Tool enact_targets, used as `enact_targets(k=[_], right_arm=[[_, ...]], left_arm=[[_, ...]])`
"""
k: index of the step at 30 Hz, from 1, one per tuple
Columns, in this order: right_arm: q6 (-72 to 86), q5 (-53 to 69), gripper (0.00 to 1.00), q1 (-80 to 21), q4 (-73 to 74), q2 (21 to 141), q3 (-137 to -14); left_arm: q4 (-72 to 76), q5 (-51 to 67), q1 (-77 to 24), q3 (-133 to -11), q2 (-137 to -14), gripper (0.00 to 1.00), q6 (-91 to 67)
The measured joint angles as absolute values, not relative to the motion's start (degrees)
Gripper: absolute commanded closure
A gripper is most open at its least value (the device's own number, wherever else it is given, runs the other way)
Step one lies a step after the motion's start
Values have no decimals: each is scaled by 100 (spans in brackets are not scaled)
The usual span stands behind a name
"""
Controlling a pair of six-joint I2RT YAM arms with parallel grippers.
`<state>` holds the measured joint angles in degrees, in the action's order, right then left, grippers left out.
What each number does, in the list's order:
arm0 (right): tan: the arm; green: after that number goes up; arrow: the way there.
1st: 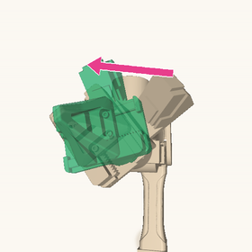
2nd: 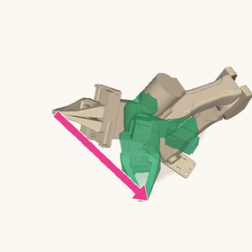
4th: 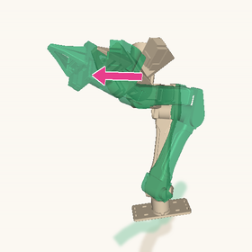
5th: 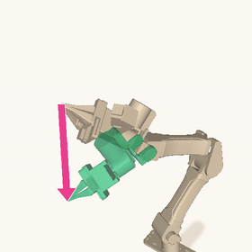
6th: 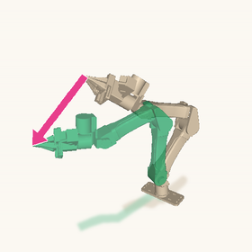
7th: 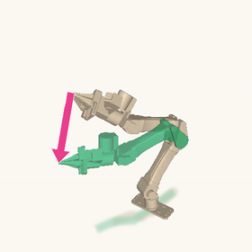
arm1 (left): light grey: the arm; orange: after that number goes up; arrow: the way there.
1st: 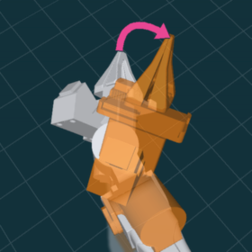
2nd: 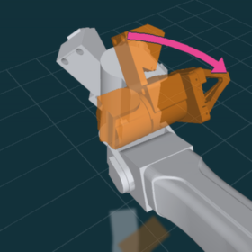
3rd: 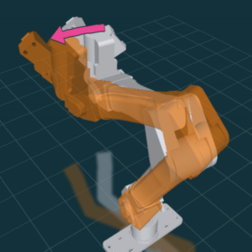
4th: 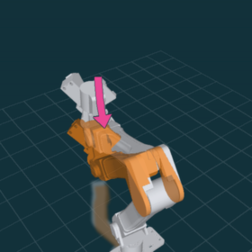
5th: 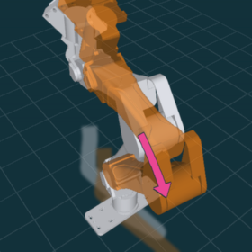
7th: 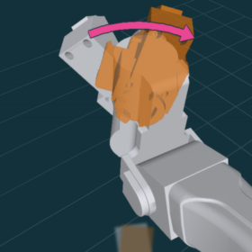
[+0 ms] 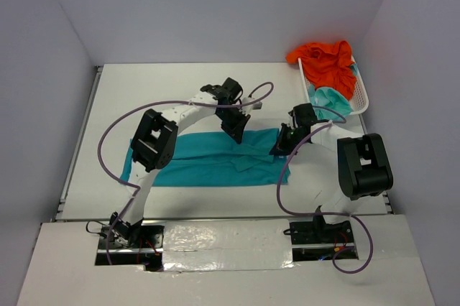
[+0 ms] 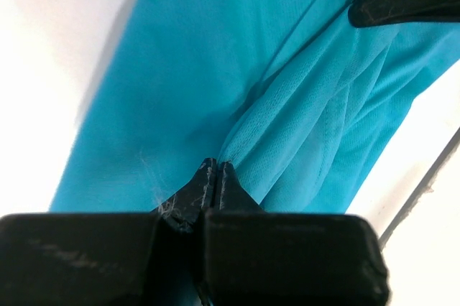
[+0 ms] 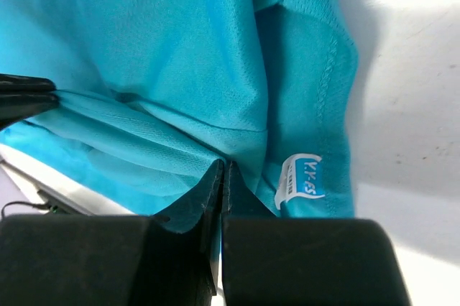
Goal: Fold and stack the t-shirts
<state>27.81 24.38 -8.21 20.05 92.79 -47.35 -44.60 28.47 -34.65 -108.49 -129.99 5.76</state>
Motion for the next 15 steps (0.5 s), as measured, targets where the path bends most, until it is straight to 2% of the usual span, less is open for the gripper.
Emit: enact_targets(k=[8,15], right_arm=[[2563,2110,100,-840,1579,8980,-4740],[2279,2012,100,-941,1260,8820,-4829]], left_arm=[[-4176,2628,-3422,-10825,-12967,100,554],[-3444,2248,-3393,-10040,-12418,100,272]])
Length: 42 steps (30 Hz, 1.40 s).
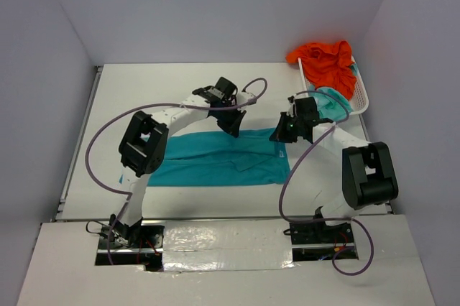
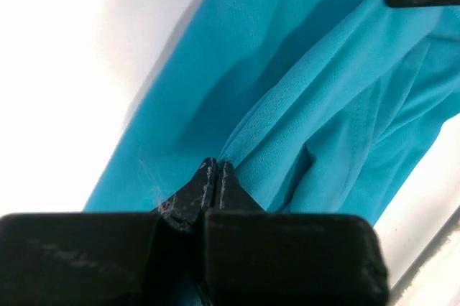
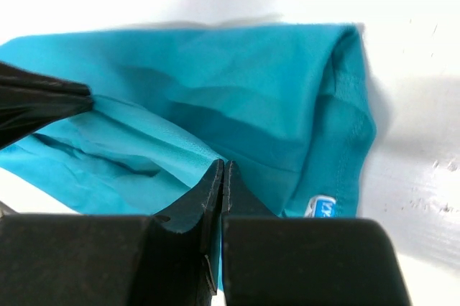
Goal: Fold and stack the t-shirts
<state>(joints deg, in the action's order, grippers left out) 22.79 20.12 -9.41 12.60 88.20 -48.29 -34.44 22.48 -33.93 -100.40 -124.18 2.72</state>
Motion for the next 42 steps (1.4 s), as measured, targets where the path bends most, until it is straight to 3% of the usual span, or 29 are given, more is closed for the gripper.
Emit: enact_targets(k=[14,16,19,20,22,29,31,37,42], right_arm=[[2171,1728,100,-974,921,9467,-5249],[2132,1712,98,-978,926,9590,-5354],[2088,1708,85,-978,950,9780,-5518],[2062,1704,77,-978,987,9848,-5583],[1990,1555,62,-974,1087,9979,-5749],[1717,1035,55,-945,1662,10261,-6248],[1662,939,55,-945,1791,10259,-6337],[1616,744,52,-976,2143,9977,-6386],[1850,722,34,-1009,2399,9220,-6217]], left_arm=[[-1804,1785,-3395,-8759,-11802,100,-67],[-1684,1734,-3395,-8696,-11802,100,-69],[-1500,1599,-3395,-8621,-11802,98,-69],[-1466,1544,-3398,-8606,-11804,95,-69],[-1461,1393,-3400,-8584,-11821,81,-47],[-1680,1074,-3378,-8534,-11887,47,86],[-1780,1063,-3378,-8549,-11887,41,163],[-2150,1087,-3378,-8934,-11887,7,311],[-2447,1096,-3376,-9618,-11887,5,325]])
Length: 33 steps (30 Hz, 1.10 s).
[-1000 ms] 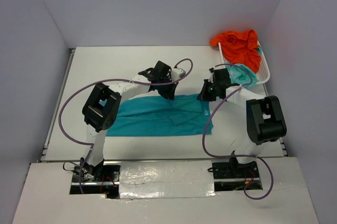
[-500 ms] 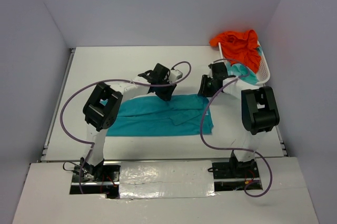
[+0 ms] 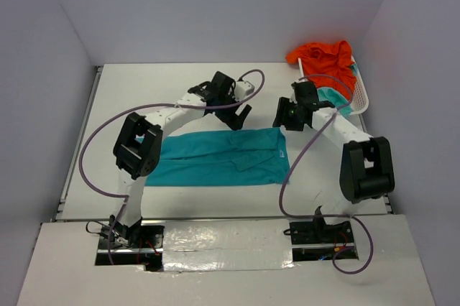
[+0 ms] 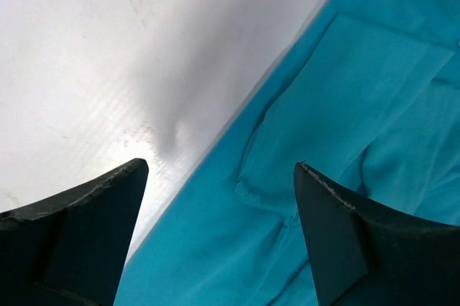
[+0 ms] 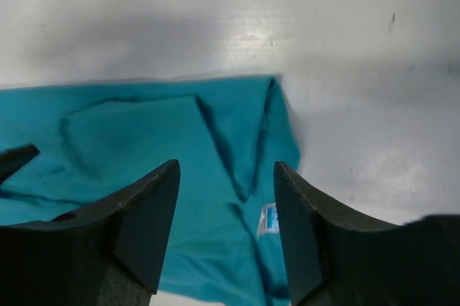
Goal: Fold and stack the t-shirts
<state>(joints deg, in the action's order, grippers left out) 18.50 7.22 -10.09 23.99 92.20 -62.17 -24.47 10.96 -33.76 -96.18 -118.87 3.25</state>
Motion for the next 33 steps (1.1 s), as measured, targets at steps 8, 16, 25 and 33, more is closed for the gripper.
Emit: enact_targets(k=[8,16,25,33], right_arm=[[2646,720,29,-1015,2967,8049,-4831],[3282,985,31,-1015,3000,7961,-3957],[3618,1365,41,-1013,2545,7710,-3546],[3660,1627,98,-1013,2331,8180,-3614]], left_arm=[[-3726,1041,-2342,-9988,-11365,25,926],[-4034,102,228,-7745,-10280,13,1686],[-3710,248,825,-7295,-10346,19,1997],[-3253,224,779,-6952,-10600,91,2080]])
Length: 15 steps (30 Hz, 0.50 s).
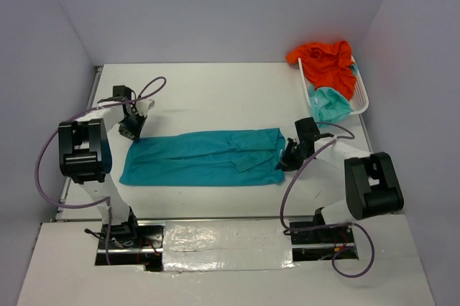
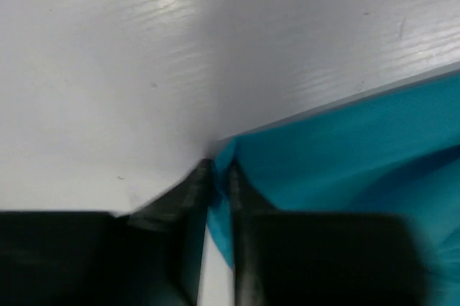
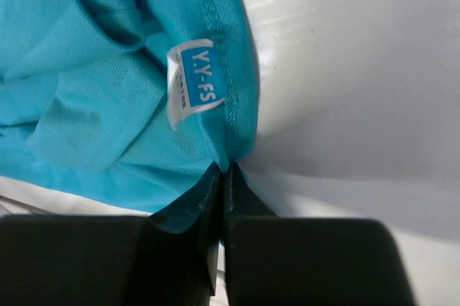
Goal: Fold and stack the t-shirts
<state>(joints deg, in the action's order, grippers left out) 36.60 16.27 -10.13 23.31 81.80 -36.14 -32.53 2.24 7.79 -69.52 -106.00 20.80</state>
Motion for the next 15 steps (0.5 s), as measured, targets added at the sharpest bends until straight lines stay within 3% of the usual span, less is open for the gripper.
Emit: enact_targets(k=[2,9,15], right_arm=[[3610,1669,100,-1015,2432,8407,-3824],[3173,1481,100,-1022,2873,9880,-5553],[2786,993,100,-1039,3437,11824,-8565]], left_arm=[[-3157,233,777,-6814,-10519,100,2143],[-2886,115,821,-6243,-10099,100,2397],[-2919,137,1035,-6025,-9920,100,2410]])
